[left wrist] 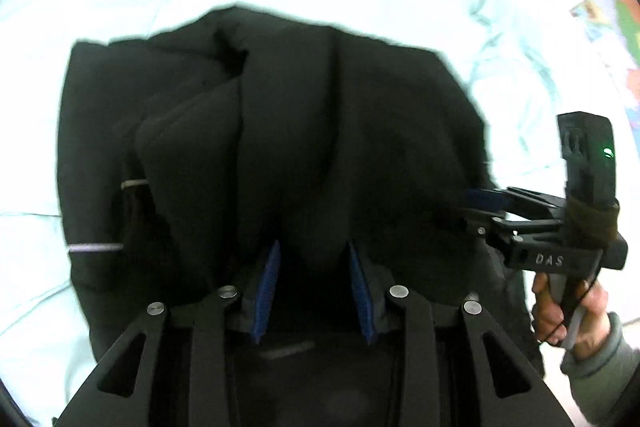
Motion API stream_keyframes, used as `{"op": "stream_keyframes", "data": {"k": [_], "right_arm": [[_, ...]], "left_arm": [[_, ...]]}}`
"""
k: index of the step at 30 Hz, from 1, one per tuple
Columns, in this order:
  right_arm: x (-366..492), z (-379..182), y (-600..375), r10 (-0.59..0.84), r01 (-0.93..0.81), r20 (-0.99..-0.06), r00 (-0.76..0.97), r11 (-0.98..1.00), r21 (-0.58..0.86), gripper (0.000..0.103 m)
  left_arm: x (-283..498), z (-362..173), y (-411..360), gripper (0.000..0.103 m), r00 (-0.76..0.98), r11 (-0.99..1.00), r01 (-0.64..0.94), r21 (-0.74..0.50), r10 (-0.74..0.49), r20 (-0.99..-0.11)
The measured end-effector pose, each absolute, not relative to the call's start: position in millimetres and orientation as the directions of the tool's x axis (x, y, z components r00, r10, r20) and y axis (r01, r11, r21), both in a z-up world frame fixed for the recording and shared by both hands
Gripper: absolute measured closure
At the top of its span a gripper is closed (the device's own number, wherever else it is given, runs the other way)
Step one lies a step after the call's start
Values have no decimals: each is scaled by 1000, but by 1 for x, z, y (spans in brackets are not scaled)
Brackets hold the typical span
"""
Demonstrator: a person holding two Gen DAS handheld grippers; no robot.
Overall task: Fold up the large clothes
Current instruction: 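Lay the hood on the jacket body and open both grippers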
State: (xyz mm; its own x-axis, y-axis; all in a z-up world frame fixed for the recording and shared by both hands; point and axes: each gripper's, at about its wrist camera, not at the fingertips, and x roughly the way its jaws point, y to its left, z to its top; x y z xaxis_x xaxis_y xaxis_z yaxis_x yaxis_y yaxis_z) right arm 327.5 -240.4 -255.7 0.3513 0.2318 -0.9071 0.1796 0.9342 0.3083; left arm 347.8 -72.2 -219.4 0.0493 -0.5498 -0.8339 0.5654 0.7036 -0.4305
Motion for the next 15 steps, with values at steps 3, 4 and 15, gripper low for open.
{"op": "stream_keyframes", "data": {"k": [3, 4, 15], "right_arm": [[312, -232, -231, 250, 144, -886, 391, 934, 327, 40], [307, -231, -225, 250, 130, -887, 387, 938, 321, 40], [314, -272, -215, 218, 160, -937, 271, 950, 268, 40]], "left_arm": [[329, -203, -59, 66, 11, 644, 572, -508, -626, -780], [325, -205, -59, 66, -11, 634, 567, -526, -632, -775], [327, -253, -42, 68, -70, 692, 509, -512, -559, -826]]}}
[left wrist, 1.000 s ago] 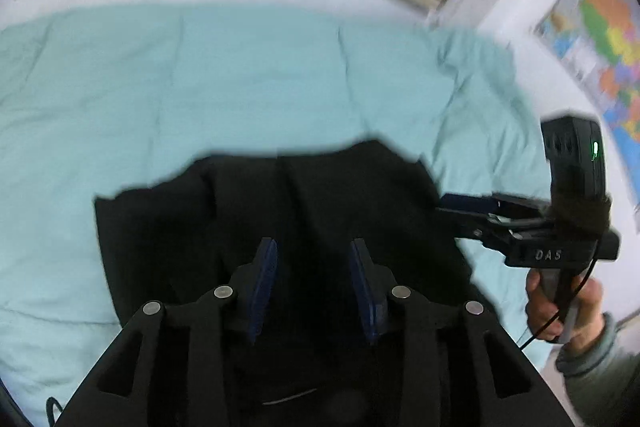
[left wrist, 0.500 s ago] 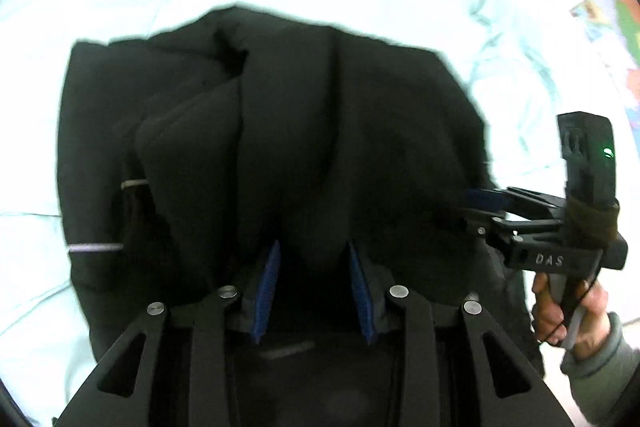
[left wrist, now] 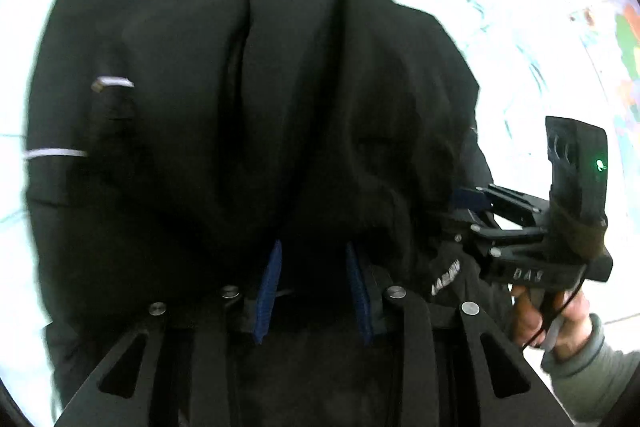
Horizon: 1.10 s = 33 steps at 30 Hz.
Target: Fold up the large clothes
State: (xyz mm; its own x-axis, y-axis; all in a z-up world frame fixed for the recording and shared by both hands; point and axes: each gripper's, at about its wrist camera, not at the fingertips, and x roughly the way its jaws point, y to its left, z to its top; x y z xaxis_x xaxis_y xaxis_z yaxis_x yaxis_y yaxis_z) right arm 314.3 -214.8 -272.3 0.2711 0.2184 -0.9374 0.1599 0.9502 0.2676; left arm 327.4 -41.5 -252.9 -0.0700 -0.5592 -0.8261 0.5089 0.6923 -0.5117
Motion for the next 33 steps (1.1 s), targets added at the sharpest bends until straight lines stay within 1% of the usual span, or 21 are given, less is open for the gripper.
{"op": "stream_keyframes", "data": {"k": [5, 11, 13, 16, 22, 28, 29, 30, 32, 33], "right_arm": [[284, -251, -227, 242, 201, -927, 288, 931, 306, 40], [223, -228, -229, 238, 274, -920, 313, 904, 327, 40], [203, -222, -228, 240, 284, -915, 325, 898, 336, 40], [172, -207, -228, 208, 290, -920, 332, 906, 310, 40], [120, -190, -233, 182, 329, -920, 346, 895, 301, 40], [80, -191, -237, 172, 364, -927, 334, 883, 295, 40], [75, -191, -238, 172, 369, -929, 329, 882, 294, 40], [72, -193, -239, 173, 372, -929, 326, 880, 294, 40], [59, -194, -241, 175, 383, -931, 319, 875, 296, 40], [55, -195, -242, 171, 387, -933, 316, 875, 291, 40]], "left_arm": [[297, -223, 0, 68, -7, 719, 535, -444, -522, -853], [249, -199, 54, 68, 31, 747, 458, -482, -555, -831], [230, -189, 59, 68, 54, 756, 456, -469, -549, -834], [201, -174, 85, 68, 82, 771, 444, -457, -543, -836], [170, -173, 105, 67, 96, 800, 390, -457, -529, -843], [149, -172, 119, 66, 108, 820, 355, -450, -514, -851], [145, -172, 121, 64, 109, 824, 347, -448, -509, -854], [142, -173, 123, 58, 108, 830, 338, -443, -502, -858], [138, -176, 128, 49, 108, 850, 311, -424, -475, -873], [136, -177, 132, 49, 108, 856, 301, -420, -468, -877]]}}
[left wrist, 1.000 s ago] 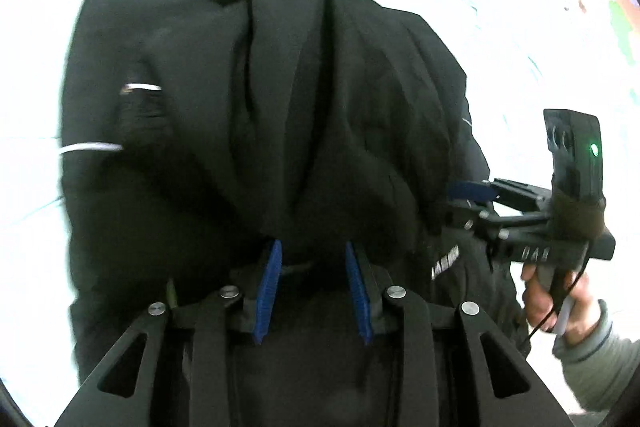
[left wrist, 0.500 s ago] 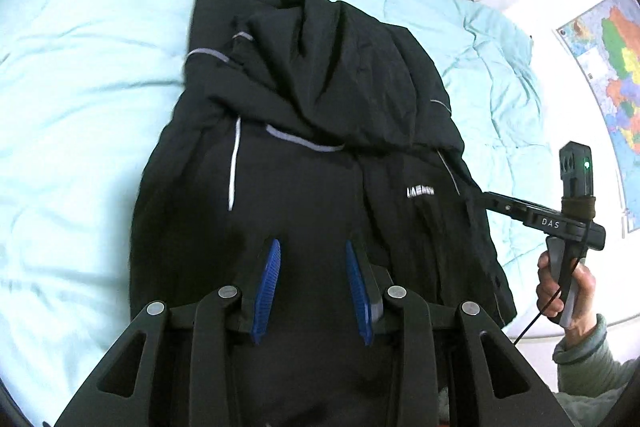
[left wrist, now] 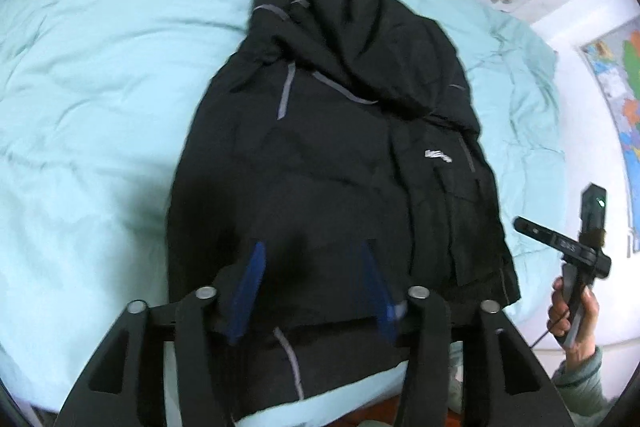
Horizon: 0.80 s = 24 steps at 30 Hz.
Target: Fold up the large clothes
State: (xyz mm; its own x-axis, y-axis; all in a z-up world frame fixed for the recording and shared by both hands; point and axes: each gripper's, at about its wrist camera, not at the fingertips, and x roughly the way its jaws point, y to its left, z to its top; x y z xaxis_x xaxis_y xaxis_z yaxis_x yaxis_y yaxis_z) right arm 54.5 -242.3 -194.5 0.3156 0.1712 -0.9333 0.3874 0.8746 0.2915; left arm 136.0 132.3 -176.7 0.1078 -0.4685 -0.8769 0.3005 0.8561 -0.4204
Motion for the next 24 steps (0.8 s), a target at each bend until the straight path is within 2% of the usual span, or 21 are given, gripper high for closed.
{"op": "stream_keyframes", "data": {"k": [5, 8, 11, 16, 24], "right_arm": [[29, -196, -256, 133, 423, -948, 291, 870, 252, 39], [12, -200, -274, 111, 471, -954, 279, 850, 236, 30], [-10, -205, -297, 95, 538, -958, 270, 810, 233, 30], [-47, -221, -332, 109, 632, -959, 262, 731, 256, 30], [-70, -268, -337, 212, 666, -956, 204, 685, 294, 29]], "left_arm": [[127, -188, 164, 48, 99, 874, 185, -449, -471, -877], [124, -197, 189, 47, 112, 882, 99, -462, -471, -875], [119, -208, 210, 42, 105, 880, 18, -475, -474, -874], [111, -232, 218, 40, 55, 903, -7, -430, -429, -902], [102, -269, 229, 35, 8, 817, -122, -563, -567, -824]]}}
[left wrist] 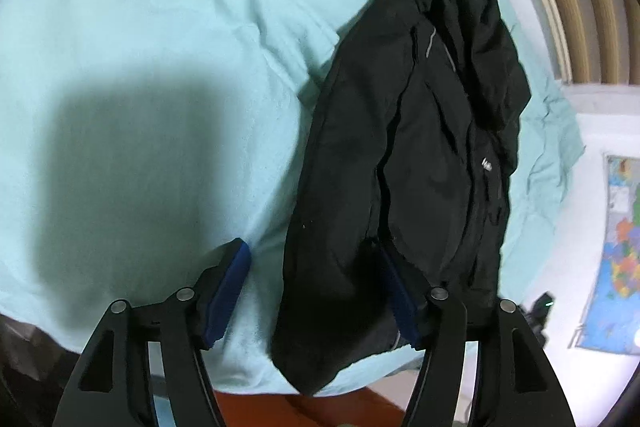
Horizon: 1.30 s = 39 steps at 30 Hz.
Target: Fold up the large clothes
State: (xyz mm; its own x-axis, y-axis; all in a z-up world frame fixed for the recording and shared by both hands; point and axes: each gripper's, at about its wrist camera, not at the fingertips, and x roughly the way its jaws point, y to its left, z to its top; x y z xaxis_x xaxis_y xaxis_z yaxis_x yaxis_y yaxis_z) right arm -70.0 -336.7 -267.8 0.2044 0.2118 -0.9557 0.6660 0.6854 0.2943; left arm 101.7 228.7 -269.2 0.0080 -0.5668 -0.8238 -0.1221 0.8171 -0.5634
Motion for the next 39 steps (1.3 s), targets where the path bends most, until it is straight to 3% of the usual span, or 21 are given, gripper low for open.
{"op": "stream_keyframes", "data": {"k": [5, 6, 11, 13, 24, 25, 27, 28, 32, 39], "right_arm": [[-69, -276, -323, 214, 647, -957, 196, 705, 290, 27], [-68, -274, -320, 222, 632, -955, 198, 715, 298, 32], [-60, -253, -299, 228, 543, -952, 205, 782, 305, 49], [-62, -246, -297, 302, 530, -914, 272, 746, 404, 49], [-58, -273, -304, 370, 584, -894, 253, 679, 446, 42], [-56, -272, -302, 358, 576, -901, 244, 694, 432, 43], [-56, -254, -298, 314, 541, -918, 241, 742, 396, 58], [-54, -247, -296, 307, 528, -917, 255, 750, 398, 61], [-51, -218, -296, 331, 476, -890, 314, 756, 449, 62], [-44, -274, -294, 407, 556, -896, 179, 709, 434, 60]], "left_arm": [[97, -259, 225, 40, 39, 803, -75, -591, -590, -807], [94, -253, 221, 48, 40, 790, -45, -611, -610, -791], [84, -229, 203, 48, 36, 781, 100, -617, -622, -782], [84, -232, 204, 48, 16, 749, 84, -657, -660, -751], [89, -258, 192, 51, -40, 736, 31, -676, -675, -737], [89, -254, 191, 57, -27, 736, 43, -676, -675, -737], [90, -235, 183, 69, 10, 724, 100, -683, -687, -726], [91, -224, 180, 70, 25, 713, 129, -689, -697, -717], [104, -197, 166, 73, 19, 662, 208, -720, -739, -674], [121, -225, 153, 72, -83, 676, 163, -718, -716, -693]]}}
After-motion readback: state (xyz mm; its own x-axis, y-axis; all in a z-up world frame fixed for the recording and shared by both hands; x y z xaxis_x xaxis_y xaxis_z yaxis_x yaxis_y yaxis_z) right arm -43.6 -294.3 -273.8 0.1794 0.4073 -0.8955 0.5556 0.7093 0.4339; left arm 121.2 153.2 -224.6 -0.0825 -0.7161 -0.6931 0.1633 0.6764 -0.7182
